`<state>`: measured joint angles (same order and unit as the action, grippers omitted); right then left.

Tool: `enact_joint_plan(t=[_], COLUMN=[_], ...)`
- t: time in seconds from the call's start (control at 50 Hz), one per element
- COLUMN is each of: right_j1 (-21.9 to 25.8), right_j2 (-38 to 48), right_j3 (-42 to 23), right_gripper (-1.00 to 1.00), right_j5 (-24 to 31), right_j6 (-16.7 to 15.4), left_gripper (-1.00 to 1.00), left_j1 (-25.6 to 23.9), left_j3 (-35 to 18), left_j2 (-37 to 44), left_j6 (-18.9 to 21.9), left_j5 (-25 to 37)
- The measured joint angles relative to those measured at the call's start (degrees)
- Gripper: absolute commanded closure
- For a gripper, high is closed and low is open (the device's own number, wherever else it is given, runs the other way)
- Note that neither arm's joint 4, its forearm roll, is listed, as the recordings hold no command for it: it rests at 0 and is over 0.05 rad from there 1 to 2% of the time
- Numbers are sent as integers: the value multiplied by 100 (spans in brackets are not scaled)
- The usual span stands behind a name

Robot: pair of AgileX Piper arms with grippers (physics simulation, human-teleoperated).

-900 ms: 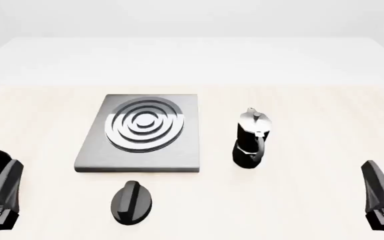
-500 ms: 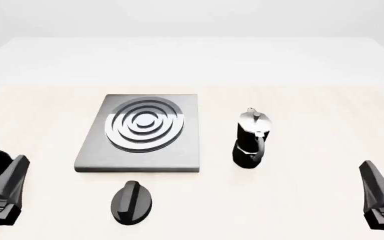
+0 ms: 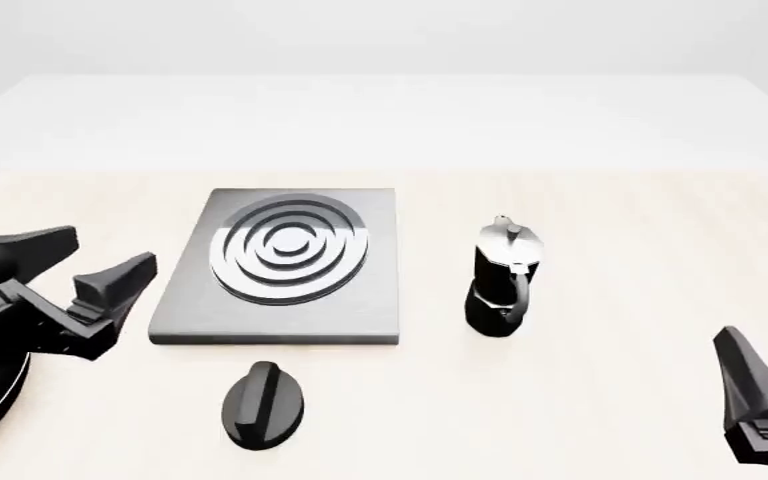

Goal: Turn on the stove and put the moka pot on it.

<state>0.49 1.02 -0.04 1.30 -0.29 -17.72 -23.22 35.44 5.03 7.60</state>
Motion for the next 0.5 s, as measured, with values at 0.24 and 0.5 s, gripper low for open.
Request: enact_joint_plan(t=[0.24,0.5], right_j1=[8,31], right_j2=[-31,-54], right_j3=[0,2], right_gripper=[-100,-100], right_j5=[80,138], right_j6=[42,115], left_gripper=[-100,-100], left_j1=[-577,-1149], left_j3=[-588,-819], left_j2=[1054,2115], left_j6=[-99,-271], left_j5=[259,280])
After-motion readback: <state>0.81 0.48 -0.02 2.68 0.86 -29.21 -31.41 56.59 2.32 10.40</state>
